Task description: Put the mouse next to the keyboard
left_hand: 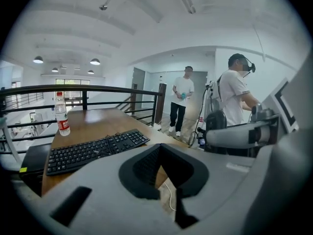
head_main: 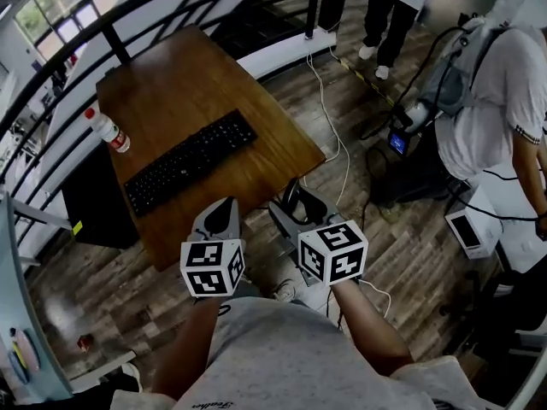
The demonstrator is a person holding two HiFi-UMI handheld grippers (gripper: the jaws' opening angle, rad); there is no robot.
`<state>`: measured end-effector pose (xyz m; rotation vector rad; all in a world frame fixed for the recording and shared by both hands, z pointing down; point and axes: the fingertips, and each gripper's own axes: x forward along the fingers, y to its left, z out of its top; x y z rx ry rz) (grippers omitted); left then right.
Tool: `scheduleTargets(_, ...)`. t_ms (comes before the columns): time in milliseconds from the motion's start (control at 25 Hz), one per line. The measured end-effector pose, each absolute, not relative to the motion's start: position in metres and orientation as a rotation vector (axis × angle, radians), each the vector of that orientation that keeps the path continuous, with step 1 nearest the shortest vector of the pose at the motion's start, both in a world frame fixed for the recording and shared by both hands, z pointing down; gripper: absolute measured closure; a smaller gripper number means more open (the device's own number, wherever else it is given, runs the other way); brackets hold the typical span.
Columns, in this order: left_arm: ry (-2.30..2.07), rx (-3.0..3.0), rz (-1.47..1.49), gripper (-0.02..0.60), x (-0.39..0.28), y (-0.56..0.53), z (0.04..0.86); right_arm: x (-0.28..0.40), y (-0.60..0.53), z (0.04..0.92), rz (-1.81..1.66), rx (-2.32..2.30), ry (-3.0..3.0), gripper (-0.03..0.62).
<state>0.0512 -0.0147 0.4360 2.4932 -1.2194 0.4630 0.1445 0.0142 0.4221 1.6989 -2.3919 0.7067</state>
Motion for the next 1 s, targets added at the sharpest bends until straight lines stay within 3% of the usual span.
scheduleTargets(1000, -1.335, 2.335, 0.389, 0.586, 0.021, -0.199, 0.473, 0.144, -0.194, 0.467, 0.717, 1.539, -2.278, 0.335)
